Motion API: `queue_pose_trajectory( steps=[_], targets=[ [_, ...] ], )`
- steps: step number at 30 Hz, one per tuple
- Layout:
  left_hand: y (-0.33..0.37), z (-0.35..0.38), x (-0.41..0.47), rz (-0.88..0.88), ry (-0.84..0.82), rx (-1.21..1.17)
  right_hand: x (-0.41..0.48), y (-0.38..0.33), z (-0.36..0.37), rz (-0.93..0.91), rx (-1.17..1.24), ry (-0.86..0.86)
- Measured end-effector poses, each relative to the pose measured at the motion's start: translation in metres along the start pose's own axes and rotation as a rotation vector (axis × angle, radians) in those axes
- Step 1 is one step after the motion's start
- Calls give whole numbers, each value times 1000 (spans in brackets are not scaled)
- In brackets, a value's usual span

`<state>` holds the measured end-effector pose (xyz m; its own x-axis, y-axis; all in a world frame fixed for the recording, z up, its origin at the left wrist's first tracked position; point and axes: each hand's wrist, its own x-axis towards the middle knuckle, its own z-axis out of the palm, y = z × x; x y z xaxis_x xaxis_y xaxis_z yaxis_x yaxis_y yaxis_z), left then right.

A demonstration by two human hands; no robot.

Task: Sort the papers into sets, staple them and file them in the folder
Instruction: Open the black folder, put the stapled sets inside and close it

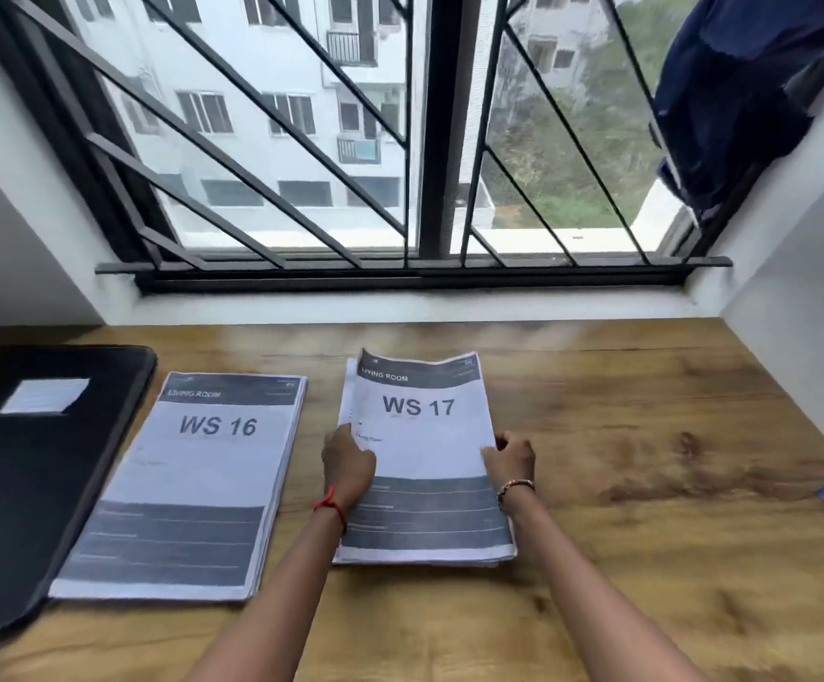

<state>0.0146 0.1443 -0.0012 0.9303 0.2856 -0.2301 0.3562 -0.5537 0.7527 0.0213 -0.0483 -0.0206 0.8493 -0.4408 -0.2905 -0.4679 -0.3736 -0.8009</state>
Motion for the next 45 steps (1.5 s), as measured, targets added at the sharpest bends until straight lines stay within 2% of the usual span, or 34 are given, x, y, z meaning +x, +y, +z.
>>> queue_pose_trajectory(
  steps=[3,5,9,11,13,15,18,20,22,26,28,36,42,45],
  targets=[
    [-22,-6,7,-28,-16,218,-7,1,15,-14,-130,-2],
    [-31,-10,8,-14,-55,253,-9,2,24,-14,-270,13],
    [-41,-15,13,45,-146,208,-24,-8,35,6,-442,74],
    [-42,-24,18,55,-113,148,-36,-20,42,-15,-490,194],
    [-44,-39,24,93,-21,79,-42,-33,55,-141,-496,252],
    [-50,-59,33,139,64,44,-47,-50,77,-309,-430,159],
    [-66,-92,47,122,103,83,-59,-74,118,-440,-341,-157],
    [-84,-112,57,63,137,156,-72,-87,148,-404,-346,-330],
    [-104,-130,63,-10,182,229,-83,-94,173,-335,-375,-416],
    [-137,-159,66,-270,211,237,-99,-102,204,-218,-419,-379],
    [-147,-167,66,-325,207,246,-102,-102,213,-185,-383,-340],
    [-156,-181,68,-296,202,295,-111,-100,221,-74,-288,-267],
    [-130,-187,68,-182,267,114,-105,-110,208,-88,-61,-213],
    [-105,-181,73,-165,244,41,-93,-121,186,-109,54,-163]
  ],
)
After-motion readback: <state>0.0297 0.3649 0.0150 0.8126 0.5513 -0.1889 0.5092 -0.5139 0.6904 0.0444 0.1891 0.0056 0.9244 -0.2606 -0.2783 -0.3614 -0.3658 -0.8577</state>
